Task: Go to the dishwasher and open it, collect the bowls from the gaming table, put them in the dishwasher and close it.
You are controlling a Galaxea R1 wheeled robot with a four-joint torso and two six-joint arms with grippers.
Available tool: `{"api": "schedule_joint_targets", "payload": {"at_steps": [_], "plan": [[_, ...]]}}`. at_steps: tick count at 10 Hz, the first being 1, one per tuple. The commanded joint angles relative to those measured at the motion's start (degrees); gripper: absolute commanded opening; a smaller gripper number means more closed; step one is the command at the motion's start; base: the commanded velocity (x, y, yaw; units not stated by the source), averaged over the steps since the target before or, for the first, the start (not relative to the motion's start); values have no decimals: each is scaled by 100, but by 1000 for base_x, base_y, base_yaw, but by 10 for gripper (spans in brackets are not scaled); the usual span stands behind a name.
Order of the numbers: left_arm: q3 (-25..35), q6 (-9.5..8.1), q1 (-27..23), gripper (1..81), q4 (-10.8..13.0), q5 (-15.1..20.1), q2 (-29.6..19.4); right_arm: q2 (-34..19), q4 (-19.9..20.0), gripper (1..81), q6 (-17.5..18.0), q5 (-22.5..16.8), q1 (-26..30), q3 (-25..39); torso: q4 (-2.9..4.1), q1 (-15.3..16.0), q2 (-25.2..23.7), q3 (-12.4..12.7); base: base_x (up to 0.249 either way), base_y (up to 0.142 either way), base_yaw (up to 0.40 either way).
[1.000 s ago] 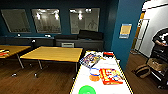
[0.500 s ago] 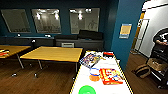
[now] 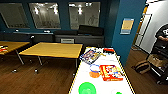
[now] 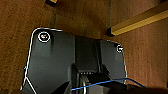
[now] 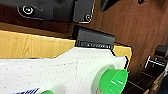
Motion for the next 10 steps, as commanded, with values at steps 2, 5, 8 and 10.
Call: {"api": "schedule_joint_targets", "payload": {"at_steps": [2,5,8,10], "plan": [[79,-1,-259,811,34,268,-108,-341,89,811,125,-250,624,122,0,5,0,-135,0,0,0],[114,-10,-277,811,25,-119,-283,-289,282,811,134,-741,1097,-27,0,10,5,-413,0,0,0],[114,-19,-356,811,-10,-101,-441,-157,406,811,274,-1313,1722,-264,0,13,5,-415,0,0,0],[132,-19,-435,811,-19,-75,-495,28,406,811,371,-1498,1890,-501,0,13,5,-417,0,0,0]]}}
